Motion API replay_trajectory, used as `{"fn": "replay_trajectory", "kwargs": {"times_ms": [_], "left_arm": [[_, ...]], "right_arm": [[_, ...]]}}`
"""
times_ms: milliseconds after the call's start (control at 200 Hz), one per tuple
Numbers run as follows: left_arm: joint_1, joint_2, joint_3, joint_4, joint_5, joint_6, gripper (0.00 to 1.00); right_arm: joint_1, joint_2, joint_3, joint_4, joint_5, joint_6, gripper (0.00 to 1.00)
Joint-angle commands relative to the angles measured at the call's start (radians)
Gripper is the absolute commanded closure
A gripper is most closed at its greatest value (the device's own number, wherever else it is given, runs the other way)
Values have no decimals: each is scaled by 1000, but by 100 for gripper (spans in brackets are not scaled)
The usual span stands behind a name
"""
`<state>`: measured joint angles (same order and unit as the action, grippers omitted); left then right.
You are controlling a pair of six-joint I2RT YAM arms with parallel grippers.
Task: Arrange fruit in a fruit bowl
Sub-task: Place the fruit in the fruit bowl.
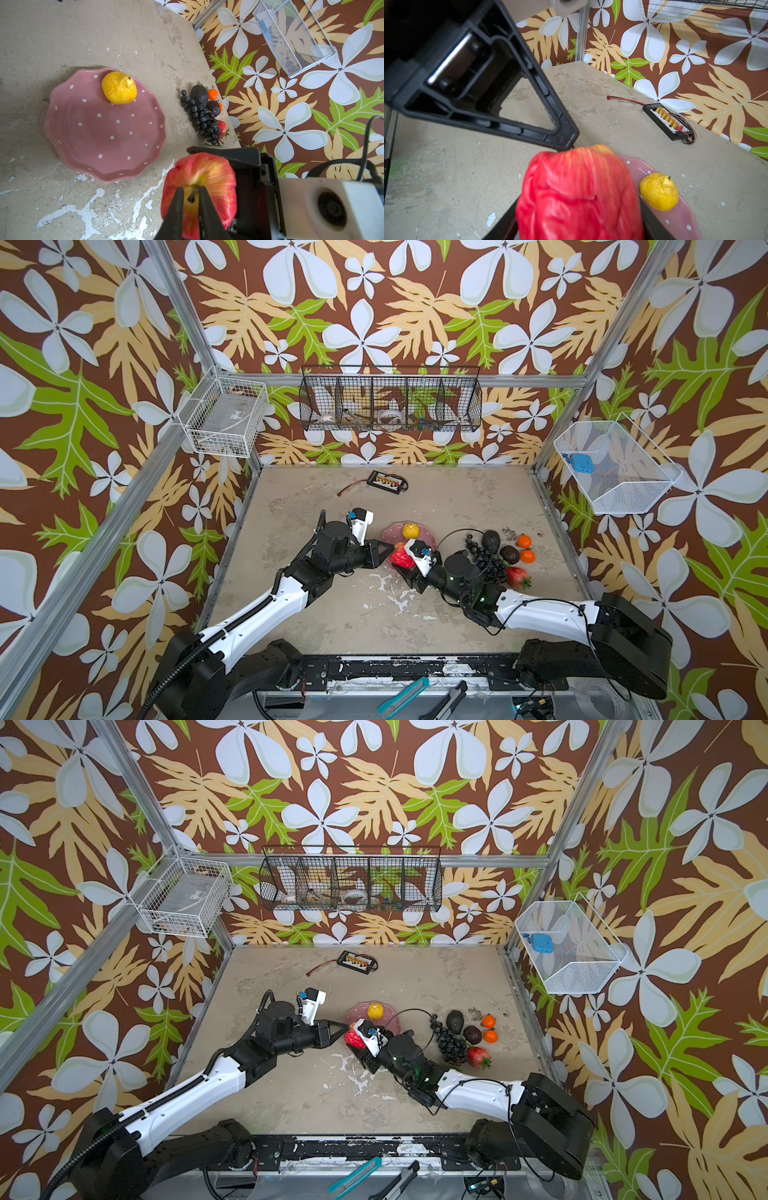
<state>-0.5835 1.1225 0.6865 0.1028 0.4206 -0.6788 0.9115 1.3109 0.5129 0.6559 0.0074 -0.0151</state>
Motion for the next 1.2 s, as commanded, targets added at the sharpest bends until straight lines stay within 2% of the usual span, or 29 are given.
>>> {"fn": "replay_trajectory", "kwargs": {"times_ms": [0,410,561,576,601,641,721,781,801,1016,1116,1191], "left_arm": [[-1,2,-2,29,10,-10,85],[-4,8,-1,35,16,-9,99],[-4,5,-2,35,9,-7,100],[-4,5,-2,35,8,-8,100],[-4,5,-2,35,5,-7,100],[-4,5,-3,34,-1,-5,100],[-4,6,1,28,-21,1,100],[-4,9,12,12,-48,14,100],[-4,11,17,5,-59,19,100],[-4,66,85,-83,-254,67,100],[-12,108,108,-80,-339,81,100],[-32,148,127,-78,-448,105,100]], "right_arm": [[3,4,12,15,9,-10,40],[12,19,22,11,24,-13,40],[12,24,33,-8,18,-11,35],[11,25,35,-11,18,-10,32],[12,26,38,-15,18,-10,21],[12,27,41,-22,27,-3,12],[12,22,42,-29,47,4,6],[12,13,38,-33,69,6,4],[12,8,37,-36,76,6,0],[11,-100,37,-172,172,40,0],[10,-181,36,-256,253,90,0],[10,-251,14,-284,357,138,0]]}}
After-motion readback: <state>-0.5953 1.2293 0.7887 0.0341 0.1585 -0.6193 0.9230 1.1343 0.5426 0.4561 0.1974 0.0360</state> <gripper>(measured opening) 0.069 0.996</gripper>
